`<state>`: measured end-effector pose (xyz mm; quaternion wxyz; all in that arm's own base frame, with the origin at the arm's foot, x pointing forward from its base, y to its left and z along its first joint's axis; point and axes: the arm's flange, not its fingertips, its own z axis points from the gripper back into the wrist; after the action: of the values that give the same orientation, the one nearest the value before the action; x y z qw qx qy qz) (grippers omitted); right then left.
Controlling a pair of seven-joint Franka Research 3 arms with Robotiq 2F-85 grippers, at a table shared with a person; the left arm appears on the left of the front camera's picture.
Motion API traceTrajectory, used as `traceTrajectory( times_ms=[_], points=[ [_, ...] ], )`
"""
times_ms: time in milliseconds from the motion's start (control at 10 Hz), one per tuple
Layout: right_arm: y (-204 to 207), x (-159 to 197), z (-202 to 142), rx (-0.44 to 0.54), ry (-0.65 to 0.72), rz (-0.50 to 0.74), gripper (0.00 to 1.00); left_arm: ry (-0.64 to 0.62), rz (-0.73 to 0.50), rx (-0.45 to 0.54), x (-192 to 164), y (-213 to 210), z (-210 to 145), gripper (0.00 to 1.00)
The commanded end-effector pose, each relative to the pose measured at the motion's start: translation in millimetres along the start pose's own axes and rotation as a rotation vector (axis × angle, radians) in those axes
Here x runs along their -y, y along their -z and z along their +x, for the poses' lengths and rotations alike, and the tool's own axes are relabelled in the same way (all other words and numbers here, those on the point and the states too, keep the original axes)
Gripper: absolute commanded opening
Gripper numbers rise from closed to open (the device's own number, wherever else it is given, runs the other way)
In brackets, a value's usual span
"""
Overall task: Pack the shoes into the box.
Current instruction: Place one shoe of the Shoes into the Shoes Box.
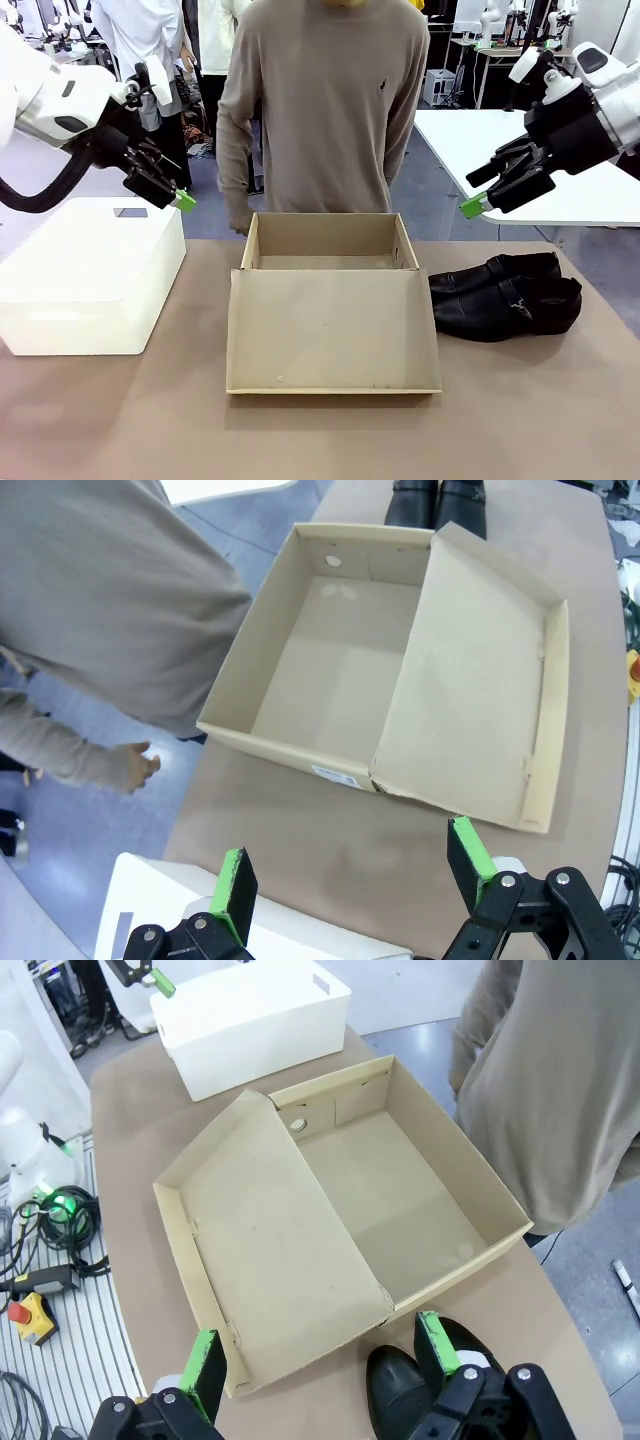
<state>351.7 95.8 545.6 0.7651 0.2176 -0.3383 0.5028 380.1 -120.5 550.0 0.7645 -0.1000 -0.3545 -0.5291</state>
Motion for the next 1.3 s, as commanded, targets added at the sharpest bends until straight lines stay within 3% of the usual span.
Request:
traceTrajectory(
  times_ms=[0, 300, 700, 1200],
  points=[
    [1.7, 4.0, 0.1, 0.021, -0.019, 0.012, 1.00, 0.019, -0.015, 0.014, -0.4, -1.3, -0.1, 1.00],
    [1.7, 4.0, 0.1, 0.021, -0.019, 0.012, 1.00, 0.051, -0.011, 0.030, 4.8, -8.1, -4.7, 1.00],
    [-13.7, 11.1, 5.6, -0.072, -0.043, -0.013, 1.00, 0.012, 0.001, 0.005, 2.0, -3.4, 2.3, 1.00],
    [-41.4, 59.6, 20.5, -0.411, -0.256, -0.028, 1.00, 0.012, 0.001, 0.005, 2.0, -3.4, 2.3, 1.00]
  ],
)
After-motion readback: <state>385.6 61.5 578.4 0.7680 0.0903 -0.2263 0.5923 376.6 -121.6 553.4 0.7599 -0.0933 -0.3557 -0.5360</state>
